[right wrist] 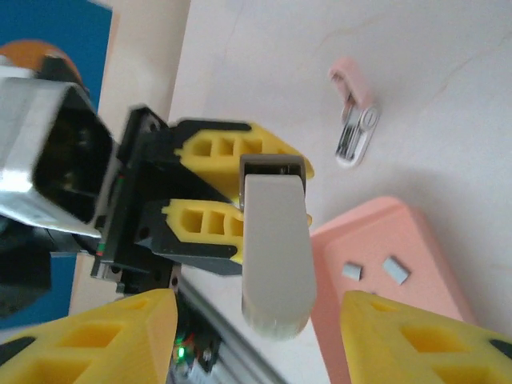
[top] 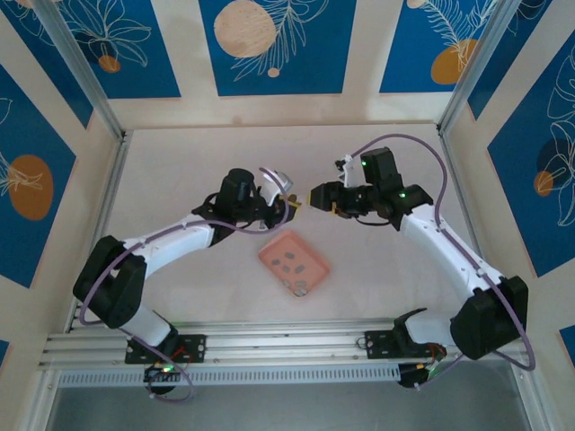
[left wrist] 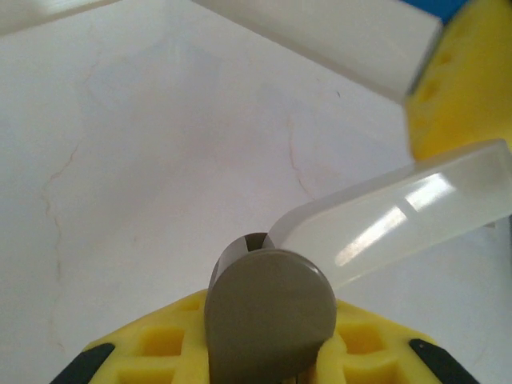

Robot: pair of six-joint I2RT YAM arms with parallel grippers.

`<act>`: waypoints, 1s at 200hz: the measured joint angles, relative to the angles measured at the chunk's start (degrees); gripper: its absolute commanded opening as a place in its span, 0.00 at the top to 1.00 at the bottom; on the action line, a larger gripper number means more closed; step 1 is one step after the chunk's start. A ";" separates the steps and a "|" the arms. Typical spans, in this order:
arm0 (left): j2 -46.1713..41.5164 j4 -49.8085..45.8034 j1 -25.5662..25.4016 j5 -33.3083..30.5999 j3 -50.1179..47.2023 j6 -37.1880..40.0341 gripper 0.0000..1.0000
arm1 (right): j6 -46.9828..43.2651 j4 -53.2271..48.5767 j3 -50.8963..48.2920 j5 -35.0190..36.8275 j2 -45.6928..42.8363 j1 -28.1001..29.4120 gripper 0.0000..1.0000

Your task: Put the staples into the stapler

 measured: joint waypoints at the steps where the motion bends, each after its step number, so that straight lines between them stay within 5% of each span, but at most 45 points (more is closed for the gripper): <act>1: 0.00 0.52 0.00 -0.15 -0.17 -0.83 0.87 | 0.20 0.20 -0.02 0.46 -0.22 0.13 0.43; 77: 1.75 14.10 -0.48 -5.07 -5.77 -22.95 0.85 | 8.13 5.42 -2.27 16.04 -1.86 6.99 0.42; 200: 1.95 16.74 -1.31 -6.54 -6.38 -27.93 0.87 | 9.64 12.26 0.50 21.68 7.15 9.70 0.51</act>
